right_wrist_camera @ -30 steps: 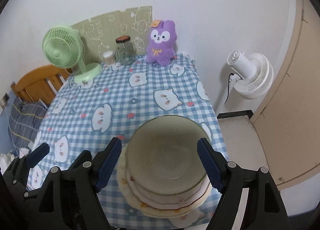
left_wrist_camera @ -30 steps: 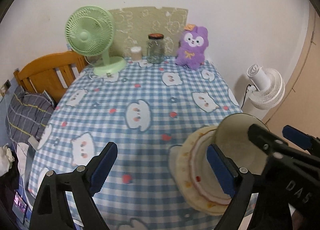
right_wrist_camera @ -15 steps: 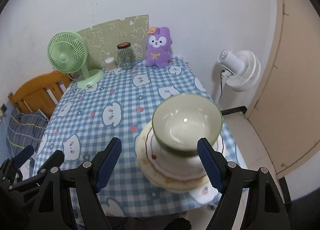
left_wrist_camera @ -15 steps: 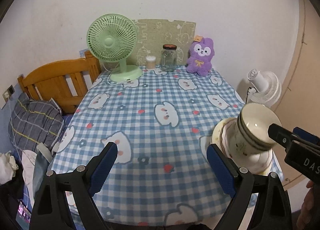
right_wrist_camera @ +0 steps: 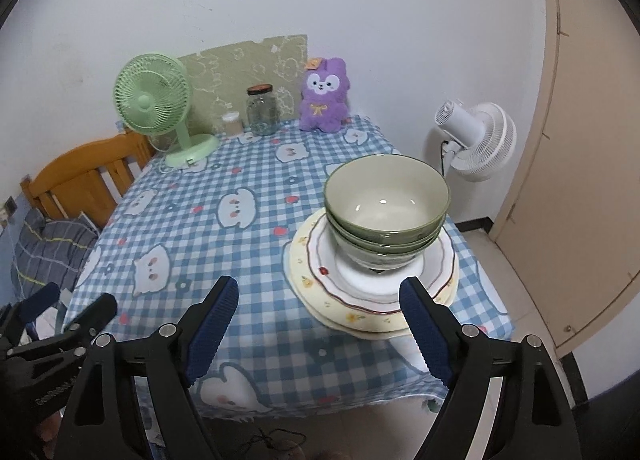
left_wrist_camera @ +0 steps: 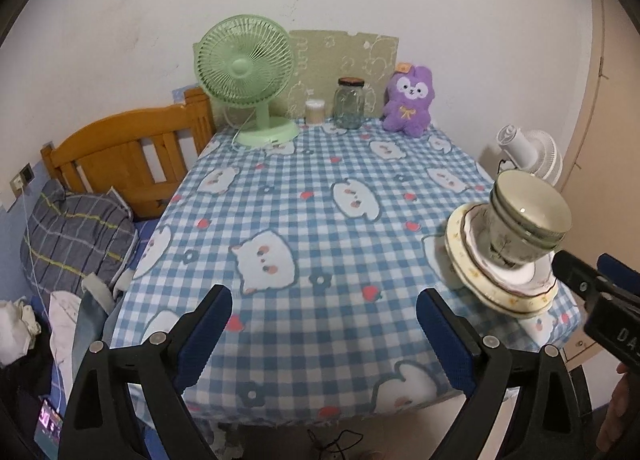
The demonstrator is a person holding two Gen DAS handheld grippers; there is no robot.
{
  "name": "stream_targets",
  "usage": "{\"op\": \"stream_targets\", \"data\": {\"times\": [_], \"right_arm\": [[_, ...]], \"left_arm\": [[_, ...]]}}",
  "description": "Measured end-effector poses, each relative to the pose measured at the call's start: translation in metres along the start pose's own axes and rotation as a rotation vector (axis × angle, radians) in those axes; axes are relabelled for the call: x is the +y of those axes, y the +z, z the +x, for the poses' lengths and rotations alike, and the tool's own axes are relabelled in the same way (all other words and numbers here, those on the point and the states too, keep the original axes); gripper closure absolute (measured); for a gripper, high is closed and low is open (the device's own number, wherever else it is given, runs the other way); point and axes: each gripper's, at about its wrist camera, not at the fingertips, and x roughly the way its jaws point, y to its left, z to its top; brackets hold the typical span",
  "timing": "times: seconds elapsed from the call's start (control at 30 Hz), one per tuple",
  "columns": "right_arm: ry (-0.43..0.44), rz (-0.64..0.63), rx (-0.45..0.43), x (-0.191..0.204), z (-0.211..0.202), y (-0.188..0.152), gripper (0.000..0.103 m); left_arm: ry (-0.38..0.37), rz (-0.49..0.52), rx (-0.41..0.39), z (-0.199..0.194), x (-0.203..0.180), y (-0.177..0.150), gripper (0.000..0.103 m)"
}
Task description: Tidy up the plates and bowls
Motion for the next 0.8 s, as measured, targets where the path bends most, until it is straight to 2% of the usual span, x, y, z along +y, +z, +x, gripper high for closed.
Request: {"op": "stream_targets", "data": {"times": [0.2,0.37,0.8], "right_arm": [[0.022,-0.021,-0.022,0.009,-0.006,-0.010,0.014],[0.030,-0.044,-0.014,0.014,-0.008,-0.021,0.013],[0.024,-0.043,-0.045,0.014,-0.013,-0.024,0.012]], "left_arm": [[-0.010,-0.014,-0.041,-0.016,-0.001,-0.013,0.008],[0.016,-0.003,-0.065,-0.023,-0.005,-0.023,0.007],[0.019,-0.030,-0.085,-0.020,-0.005,-0.023,0.004]]}}
